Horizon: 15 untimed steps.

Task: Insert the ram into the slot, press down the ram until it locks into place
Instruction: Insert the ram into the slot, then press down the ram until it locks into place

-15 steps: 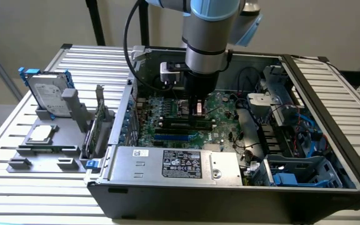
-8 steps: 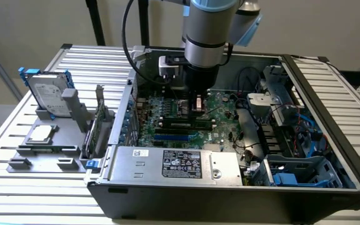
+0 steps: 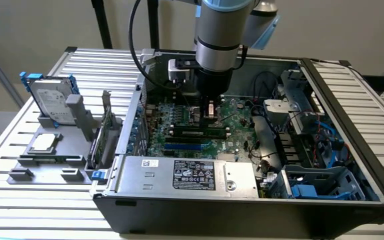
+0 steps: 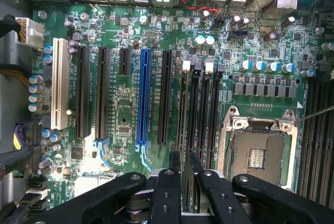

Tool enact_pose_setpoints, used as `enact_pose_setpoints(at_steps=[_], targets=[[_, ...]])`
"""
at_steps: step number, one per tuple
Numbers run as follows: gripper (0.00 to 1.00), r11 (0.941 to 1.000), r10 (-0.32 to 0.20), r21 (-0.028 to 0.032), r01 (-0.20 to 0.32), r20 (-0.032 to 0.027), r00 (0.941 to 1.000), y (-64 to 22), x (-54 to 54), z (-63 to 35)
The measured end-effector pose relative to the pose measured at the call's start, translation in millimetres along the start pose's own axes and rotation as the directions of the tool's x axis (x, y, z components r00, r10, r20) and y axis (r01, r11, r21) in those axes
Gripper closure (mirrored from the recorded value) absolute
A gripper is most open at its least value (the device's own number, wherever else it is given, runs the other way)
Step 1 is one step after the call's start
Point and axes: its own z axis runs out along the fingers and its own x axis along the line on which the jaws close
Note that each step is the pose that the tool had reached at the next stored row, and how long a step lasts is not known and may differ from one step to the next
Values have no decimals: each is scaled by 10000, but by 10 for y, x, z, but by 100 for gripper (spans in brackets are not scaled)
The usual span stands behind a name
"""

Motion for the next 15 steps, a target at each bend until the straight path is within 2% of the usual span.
enact_pose_setpoints(at_steps=[2, 3, 5, 15], targets=[[79, 10000, 0, 0, 0, 1, 10000, 0, 0, 0], [87, 10000, 0, 0, 0, 1, 10000, 0, 0, 0], [90, 10000, 0, 0, 0, 0, 10000, 0, 0, 0], [90, 10000, 0, 0, 0, 1, 10000, 0, 0, 0]])
